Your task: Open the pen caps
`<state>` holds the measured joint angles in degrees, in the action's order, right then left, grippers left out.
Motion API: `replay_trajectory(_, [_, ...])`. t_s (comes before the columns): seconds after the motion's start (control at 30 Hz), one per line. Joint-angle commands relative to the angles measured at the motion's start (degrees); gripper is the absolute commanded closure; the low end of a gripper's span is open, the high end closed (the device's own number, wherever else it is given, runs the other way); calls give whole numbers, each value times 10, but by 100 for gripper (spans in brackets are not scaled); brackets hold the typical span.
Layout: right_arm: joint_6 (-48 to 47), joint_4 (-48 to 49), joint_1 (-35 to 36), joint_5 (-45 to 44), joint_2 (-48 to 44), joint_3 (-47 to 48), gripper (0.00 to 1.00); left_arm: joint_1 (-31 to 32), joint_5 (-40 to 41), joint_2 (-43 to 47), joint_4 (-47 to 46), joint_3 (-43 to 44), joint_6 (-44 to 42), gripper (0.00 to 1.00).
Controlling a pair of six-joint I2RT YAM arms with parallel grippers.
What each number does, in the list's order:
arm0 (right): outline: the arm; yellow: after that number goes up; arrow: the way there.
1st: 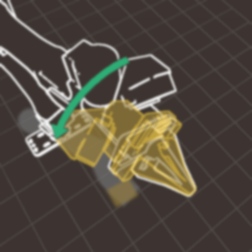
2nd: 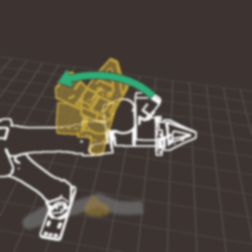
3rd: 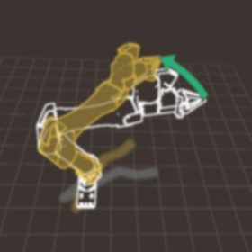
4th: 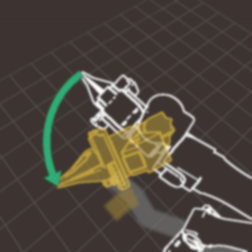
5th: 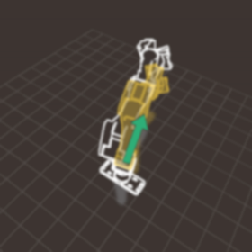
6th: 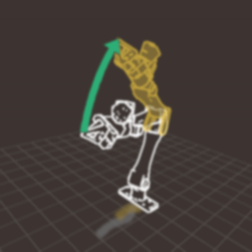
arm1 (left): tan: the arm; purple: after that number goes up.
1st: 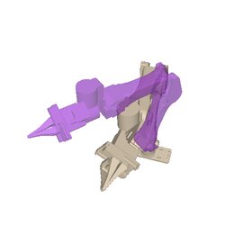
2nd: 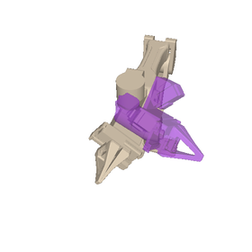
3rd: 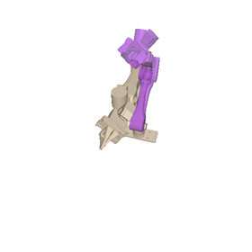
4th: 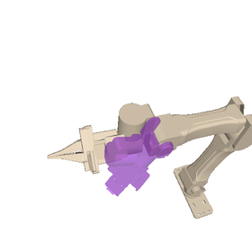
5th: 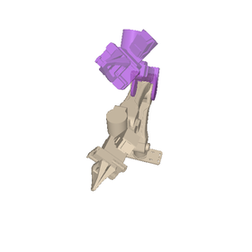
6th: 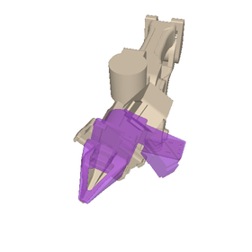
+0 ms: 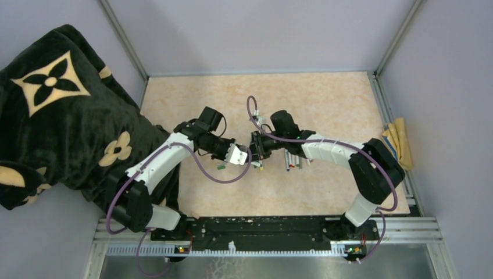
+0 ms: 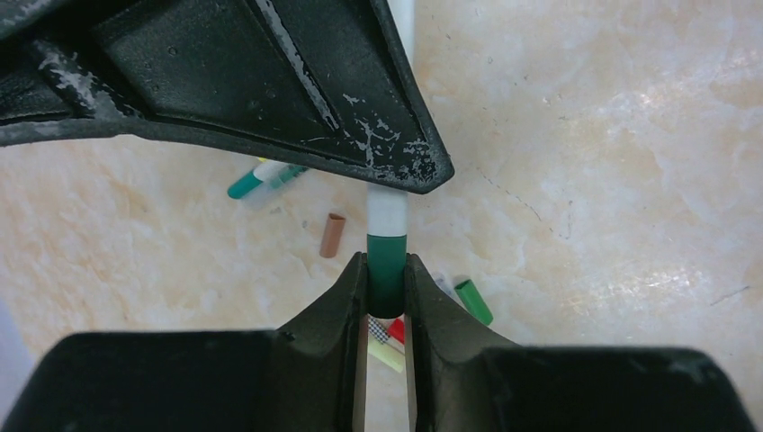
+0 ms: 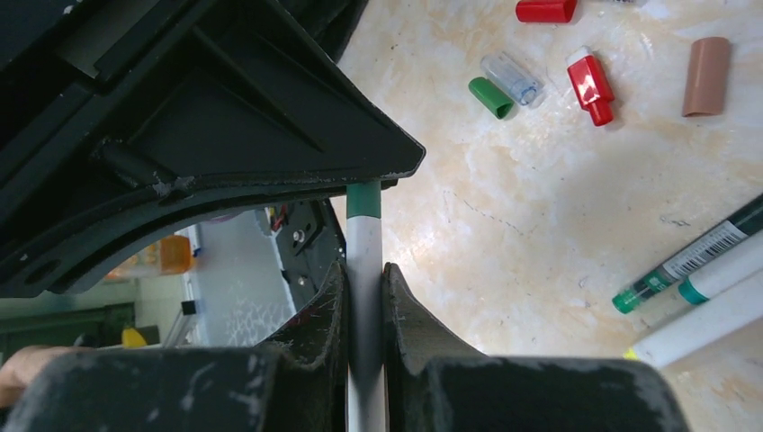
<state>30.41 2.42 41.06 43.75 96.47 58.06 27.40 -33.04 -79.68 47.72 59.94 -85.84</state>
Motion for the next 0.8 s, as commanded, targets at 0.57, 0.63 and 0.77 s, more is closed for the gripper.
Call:
replay_trajectory(0.57, [-84,-189,-36,-106,-183,-85,100,-62,213,-19,-34,-15,-4,100])
replay_trajectory(0.63, [-80,-195,-36,-194,-193,-82,100,-65,191,-23,-47,-12,29,100])
replay_trajectory(0.77, [-47,-176,-35,-418,-199,-81,100,-78,110,-55,-69,1,129,94])
